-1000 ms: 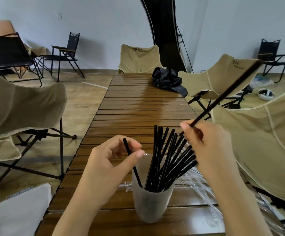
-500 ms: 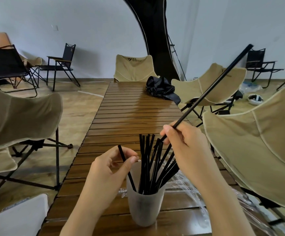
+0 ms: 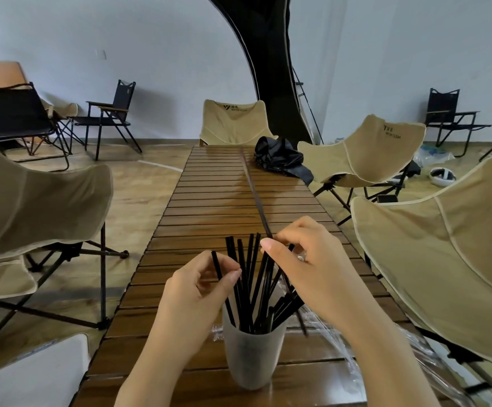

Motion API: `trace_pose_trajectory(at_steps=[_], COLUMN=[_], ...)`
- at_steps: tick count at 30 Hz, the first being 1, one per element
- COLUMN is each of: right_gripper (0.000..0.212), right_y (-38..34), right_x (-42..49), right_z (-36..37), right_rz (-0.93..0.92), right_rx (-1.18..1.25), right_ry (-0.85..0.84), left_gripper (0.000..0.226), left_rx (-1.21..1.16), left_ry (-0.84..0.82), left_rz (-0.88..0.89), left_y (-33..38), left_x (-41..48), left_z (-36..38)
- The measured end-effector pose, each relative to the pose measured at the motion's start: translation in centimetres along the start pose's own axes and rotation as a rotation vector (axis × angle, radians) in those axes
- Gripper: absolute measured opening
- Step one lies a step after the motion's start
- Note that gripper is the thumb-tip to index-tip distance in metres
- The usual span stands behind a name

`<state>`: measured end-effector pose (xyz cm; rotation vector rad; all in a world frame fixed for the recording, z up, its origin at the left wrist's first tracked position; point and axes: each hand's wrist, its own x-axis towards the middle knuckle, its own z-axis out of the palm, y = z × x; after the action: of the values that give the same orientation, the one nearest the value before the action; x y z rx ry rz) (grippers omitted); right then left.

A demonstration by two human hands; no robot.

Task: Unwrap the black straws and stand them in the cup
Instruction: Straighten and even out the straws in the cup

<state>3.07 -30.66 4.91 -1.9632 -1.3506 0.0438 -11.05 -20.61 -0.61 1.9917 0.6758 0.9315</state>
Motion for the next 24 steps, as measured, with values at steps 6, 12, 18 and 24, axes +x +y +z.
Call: trace_pose_trajectory(at_steps=[6,12,18,24], right_gripper=[0.016,0.011,0.011,0.012], right_y=[0.0,0.0,-0.1,-0.9], right_x=[0.0,-0.1,0.0,-0.3], right_z=[-0.1,-0.5,-1.2,-2.1], right_rz=[0.030,0.088,0.049,-0.047], right_rx=[0.172,0.400,0.409,0.440], right_ry=[0.056,0.172,0.313,0.458], left_gripper=[0.008,0.009,0.012,0.012], left_rx=[0.000,-0.030,-0.022,-0.011], left_ry=[-0.007,-0.009,-0.002,-0.006], left_rz=[0.015,0.007,0.009,0.014], left_y=[-0.1,0.0,0.1,0.2], left_x=[0.0,-0.2,-0.2,-0.3], left_z=[-0.3,-0.3,-0.4,-0.5])
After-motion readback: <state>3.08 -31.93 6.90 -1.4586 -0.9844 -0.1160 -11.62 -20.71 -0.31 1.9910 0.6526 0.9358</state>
